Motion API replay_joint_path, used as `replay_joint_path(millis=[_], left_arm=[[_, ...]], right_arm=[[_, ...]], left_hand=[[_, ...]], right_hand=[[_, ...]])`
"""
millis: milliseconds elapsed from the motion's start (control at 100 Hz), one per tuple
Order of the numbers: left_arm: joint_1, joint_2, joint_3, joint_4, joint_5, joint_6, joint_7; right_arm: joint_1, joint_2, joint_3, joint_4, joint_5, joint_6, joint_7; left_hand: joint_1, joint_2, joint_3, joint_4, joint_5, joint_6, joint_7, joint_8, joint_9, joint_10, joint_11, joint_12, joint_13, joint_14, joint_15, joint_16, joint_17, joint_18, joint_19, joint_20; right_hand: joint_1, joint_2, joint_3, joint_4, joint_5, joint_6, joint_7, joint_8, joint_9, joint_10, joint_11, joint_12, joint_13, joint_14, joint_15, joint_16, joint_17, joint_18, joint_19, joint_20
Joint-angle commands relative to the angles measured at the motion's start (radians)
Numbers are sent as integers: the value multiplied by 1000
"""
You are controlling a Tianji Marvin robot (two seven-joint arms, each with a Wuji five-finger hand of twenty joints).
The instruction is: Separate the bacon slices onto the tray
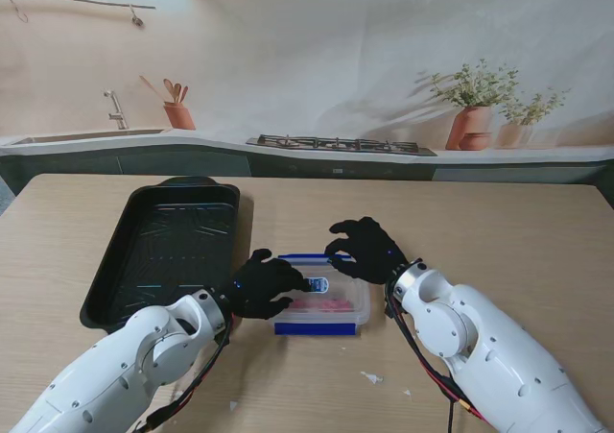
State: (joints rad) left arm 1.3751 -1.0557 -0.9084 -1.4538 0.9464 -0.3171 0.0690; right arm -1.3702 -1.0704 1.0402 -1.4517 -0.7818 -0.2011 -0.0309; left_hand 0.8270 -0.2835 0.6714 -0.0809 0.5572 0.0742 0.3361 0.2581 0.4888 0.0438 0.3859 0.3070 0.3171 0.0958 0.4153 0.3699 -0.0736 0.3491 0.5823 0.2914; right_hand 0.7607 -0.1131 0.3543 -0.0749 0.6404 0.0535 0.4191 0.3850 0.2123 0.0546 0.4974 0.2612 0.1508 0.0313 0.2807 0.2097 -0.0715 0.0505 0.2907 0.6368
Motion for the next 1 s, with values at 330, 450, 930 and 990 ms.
replay_joint_path(millis=[330, 450, 930, 990], left_arm=[[21, 11, 6, 21, 11, 9, -36], [20, 12, 7, 22, 10, 8, -39], [16, 12, 9, 26, 9, 4, -38], [15, 12, 10, 27, 10, 4, -38]], right_arm=[[26, -12, -34, 53, -11, 39, 9], [29, -12, -41, 58, -15, 57, 9], [64, -7, -97, 100, -66, 117, 6], [66, -7, -100, 103, -67, 120, 4]], left_hand=[[-15, -14, 4, 1, 59, 3, 80, 29, 7, -6, 24, 17, 6, -11, -9, 22, -11, 2, -24, -11], [-25, -12, 8, 6, 58, 4, 78, 27, 6, -6, 24, 17, 5, -11, -11, 23, -13, 1, -30, -14], [-29, -14, 17, 9, 59, 5, 78, 27, 5, -8, 23, 17, 5, -13, -11, 24, -11, 1, -34, -16], [-29, -15, 18, 9, 59, 4, 79, 27, 5, -8, 23, 16, 5, -13, -12, 24, -11, 1, -35, -16]], right_hand=[[25, -6, 33, -9, -1, -8, 30, -19, -30, -30, -29, -12, -26, -16, -10, 0, -18, -9, 8, 21], [36, 9, 40, -9, -9, 8, 32, -21, -32, -34, -36, -15, -26, -20, -11, -1, -20, -14, 8, 22], [28, 55, 23, 14, -67, 22, -48, -50, -31, -39, -90, -38, -26, -21, -20, -6, -19, -15, 5, 21], [24, 58, 22, 18, -84, 20, -63, -51, -31, -40, -95, -40, -27, -21, -21, -6, -19, -15, 5, 20]])
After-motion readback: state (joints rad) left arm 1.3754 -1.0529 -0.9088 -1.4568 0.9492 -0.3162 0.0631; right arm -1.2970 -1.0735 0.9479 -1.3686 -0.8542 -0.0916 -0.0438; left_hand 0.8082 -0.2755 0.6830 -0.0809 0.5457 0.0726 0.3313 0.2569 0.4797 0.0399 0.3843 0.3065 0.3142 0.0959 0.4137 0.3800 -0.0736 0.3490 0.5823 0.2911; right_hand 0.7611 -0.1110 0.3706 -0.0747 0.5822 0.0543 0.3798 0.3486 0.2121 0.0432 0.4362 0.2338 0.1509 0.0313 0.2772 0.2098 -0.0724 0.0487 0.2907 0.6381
